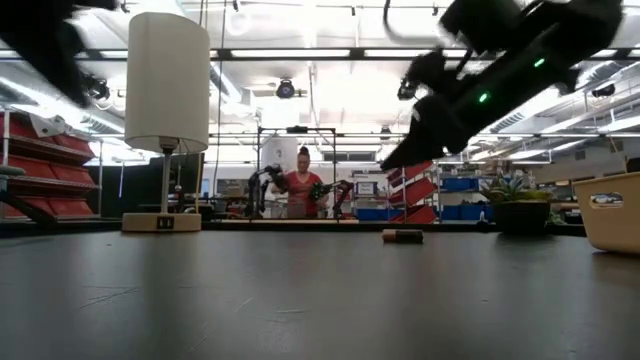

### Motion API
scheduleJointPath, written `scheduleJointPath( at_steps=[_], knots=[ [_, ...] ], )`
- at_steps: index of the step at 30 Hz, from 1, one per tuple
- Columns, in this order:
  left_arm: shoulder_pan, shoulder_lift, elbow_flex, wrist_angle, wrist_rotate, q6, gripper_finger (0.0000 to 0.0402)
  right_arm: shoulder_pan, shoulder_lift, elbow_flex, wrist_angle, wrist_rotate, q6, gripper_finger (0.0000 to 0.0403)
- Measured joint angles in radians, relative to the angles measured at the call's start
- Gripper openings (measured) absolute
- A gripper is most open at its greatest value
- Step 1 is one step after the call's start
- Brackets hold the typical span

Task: Sort batteries
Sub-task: Put the black battery into the yellow bin

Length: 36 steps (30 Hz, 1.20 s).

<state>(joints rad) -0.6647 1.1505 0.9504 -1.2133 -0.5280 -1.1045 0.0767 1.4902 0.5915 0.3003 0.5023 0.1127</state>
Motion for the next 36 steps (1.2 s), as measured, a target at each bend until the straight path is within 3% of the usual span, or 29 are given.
scheduleJointPath(
  at_steps=[4, 11, 16, 22, 28, 36],
  knots=[
    [0.148, 0.024, 0.0, 0.141, -0.045, 0.291, 0.0218, -0.164, 0.013, 0.0, -0.055, -0.257, 0.032, 0.0159],
    [0.297, 0.075, 0.0, 0.431, -0.064, 0.673, 0.0218, -0.258, 0.005, 0.0, -0.158, -0.442, -0.012, 0.019],
    [0.374, 0.121, 0.0, 0.558, -0.066, 0.87, 0.0218, -0.264, 0.013, 0.0, -0.184, -0.439, -0.049, 0.0214],
    [0.452, 0.151, -0.035, 0.738, -0.067, 1.003, 0.0218, -0.357, 0.05, 0.001, -0.14, -0.458, -0.06, 0.0212],
    [0.485, 0.151, -0.115, 0.876, -0.037, 1.048, 0.0218, -0.377, 0.159, 0.0, -0.084, -0.521, -0.05, 0.02],
    [0.497, 0.151, -0.173, 0.972, -0.024, 1.049, 0.0218, -0.351, 0.249, 0.006, -0.012, -0.419, 0.008, 0.0168]
  ],
)
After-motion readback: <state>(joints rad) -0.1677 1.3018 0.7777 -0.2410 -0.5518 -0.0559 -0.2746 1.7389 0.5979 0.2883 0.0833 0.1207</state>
